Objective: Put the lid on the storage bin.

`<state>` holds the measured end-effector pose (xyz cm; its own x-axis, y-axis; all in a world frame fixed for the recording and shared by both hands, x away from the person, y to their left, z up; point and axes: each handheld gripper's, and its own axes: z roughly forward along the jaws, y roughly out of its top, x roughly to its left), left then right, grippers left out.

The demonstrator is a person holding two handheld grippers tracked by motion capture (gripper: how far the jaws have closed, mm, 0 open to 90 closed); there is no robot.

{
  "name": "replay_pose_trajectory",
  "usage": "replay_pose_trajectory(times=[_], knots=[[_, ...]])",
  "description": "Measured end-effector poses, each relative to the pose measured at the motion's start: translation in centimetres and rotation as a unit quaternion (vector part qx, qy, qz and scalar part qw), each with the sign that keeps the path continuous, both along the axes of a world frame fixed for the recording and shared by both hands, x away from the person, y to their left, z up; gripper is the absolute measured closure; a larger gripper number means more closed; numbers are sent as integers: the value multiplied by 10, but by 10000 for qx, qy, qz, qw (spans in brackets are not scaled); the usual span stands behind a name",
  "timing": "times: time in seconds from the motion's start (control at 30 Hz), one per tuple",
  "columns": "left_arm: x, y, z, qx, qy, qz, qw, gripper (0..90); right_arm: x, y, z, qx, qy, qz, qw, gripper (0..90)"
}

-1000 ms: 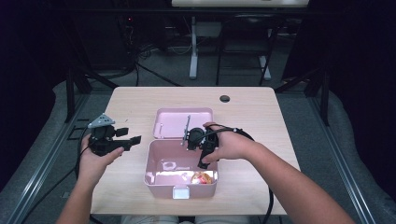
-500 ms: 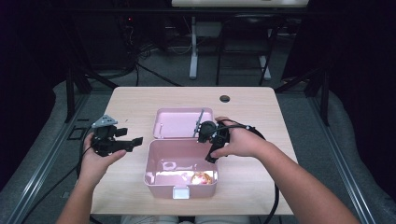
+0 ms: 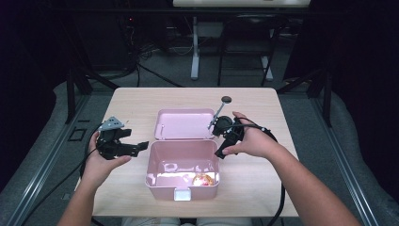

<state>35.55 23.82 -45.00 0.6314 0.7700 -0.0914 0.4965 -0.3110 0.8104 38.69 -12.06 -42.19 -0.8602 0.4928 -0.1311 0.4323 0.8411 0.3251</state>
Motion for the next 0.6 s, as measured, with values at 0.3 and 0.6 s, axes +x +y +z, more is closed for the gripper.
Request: replay_pose_trajectory(times=[0.3,0.6], knots=[[0,3,-2,-39,-108,4,9999,205,4,-14,-8,566,-417,-474,9964,28],[9,4,-5,-248,-116,245,9993,362,8,-37,-20,1228,-556,-1565,9784,189]])
